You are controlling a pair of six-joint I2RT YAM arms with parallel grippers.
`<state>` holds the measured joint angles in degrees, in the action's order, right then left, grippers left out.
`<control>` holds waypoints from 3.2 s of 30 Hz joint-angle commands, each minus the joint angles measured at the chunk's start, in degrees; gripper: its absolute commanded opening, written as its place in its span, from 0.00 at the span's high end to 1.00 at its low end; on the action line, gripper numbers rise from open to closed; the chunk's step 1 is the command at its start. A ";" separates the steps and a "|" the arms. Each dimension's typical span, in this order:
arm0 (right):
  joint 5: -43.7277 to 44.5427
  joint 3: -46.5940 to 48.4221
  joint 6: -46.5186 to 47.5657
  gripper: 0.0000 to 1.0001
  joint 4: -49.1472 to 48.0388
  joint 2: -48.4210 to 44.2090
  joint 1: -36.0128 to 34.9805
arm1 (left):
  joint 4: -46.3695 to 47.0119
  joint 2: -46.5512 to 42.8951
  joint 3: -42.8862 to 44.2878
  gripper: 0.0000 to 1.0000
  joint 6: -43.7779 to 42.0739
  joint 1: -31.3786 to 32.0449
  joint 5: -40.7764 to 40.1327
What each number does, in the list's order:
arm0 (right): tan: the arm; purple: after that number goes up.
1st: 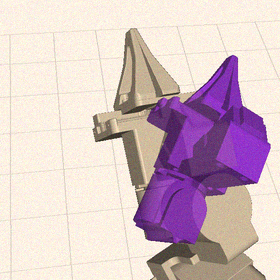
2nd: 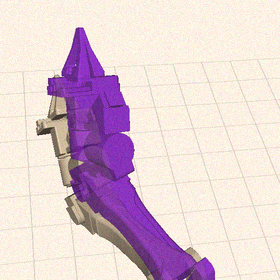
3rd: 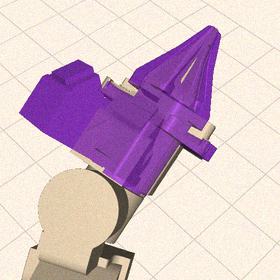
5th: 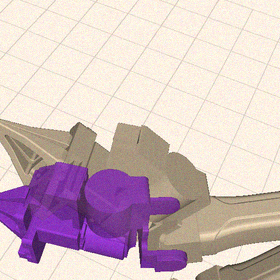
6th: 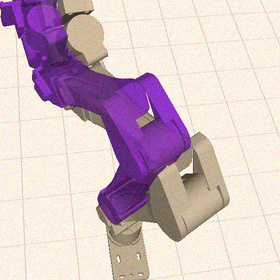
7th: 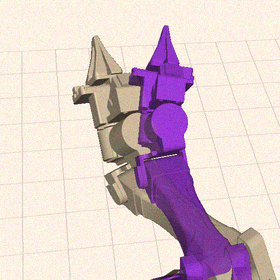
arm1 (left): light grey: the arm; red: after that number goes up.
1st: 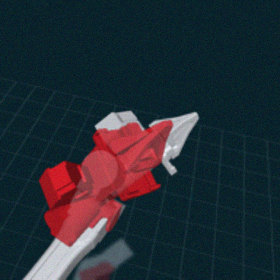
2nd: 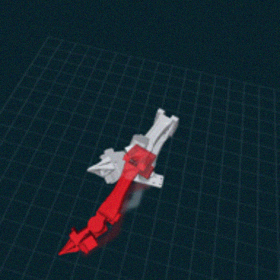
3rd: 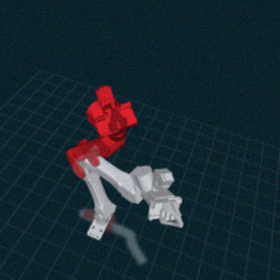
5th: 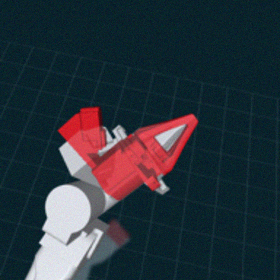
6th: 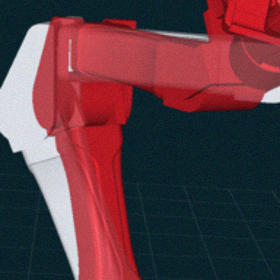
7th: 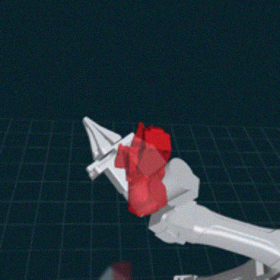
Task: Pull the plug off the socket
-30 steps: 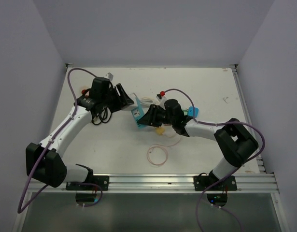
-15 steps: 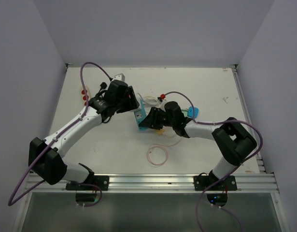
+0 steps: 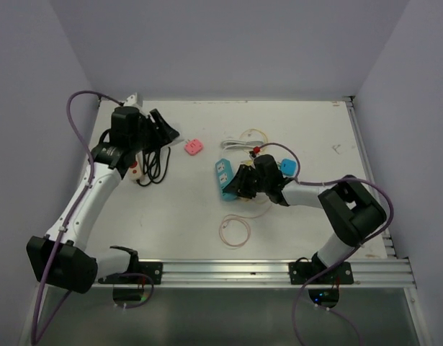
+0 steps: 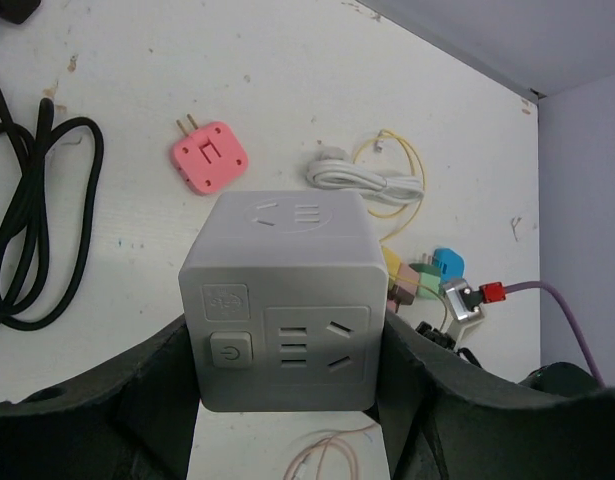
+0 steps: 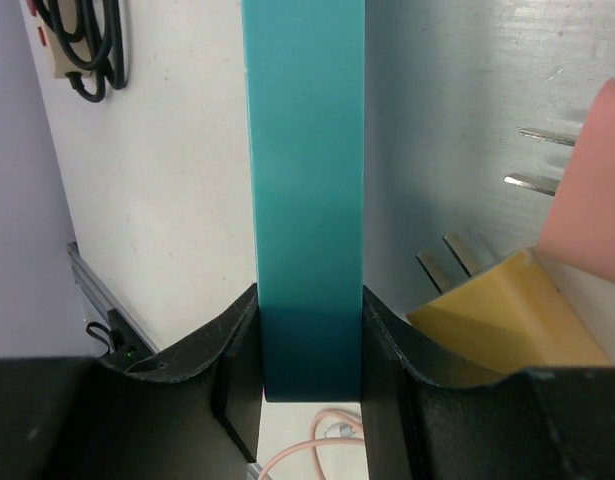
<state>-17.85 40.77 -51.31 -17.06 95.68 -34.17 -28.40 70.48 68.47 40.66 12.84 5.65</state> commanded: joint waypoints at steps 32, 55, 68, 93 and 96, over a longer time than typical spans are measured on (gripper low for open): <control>-1.05 8.35 -3.09 1.00 0.54 -3.93 4.47 | 0.10 31.13 3.61 0.47 -8.85 11.59 -10.75; 9.49 27.60 -4.24 0.89 5.81 19.19 4.91 | 7.31 5.12 -16.70 0.02 -4.01 11.59 -10.04; 9.50 29.80 3.05 0.06 16.87 5.94 4.99 | 0.46 -7.46 -13.28 0.00 -5.59 11.33 -13.55; 39.02 29.11 34.24 0.01 57.57 -55.23 4.99 | -24.24 -39.88 5.63 0.01 -13.07 10.71 -36.76; 43.23 25.60 36.89 0.01 59.33 -62.96 5.08 | -25.91 -43.40 5.01 0.00 -13.50 10.80 -39.30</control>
<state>17.06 69.93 -20.64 35.88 36.12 -29.21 -49.60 28.77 73.56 28.88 23.88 -28.62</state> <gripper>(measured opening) 0.987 0.994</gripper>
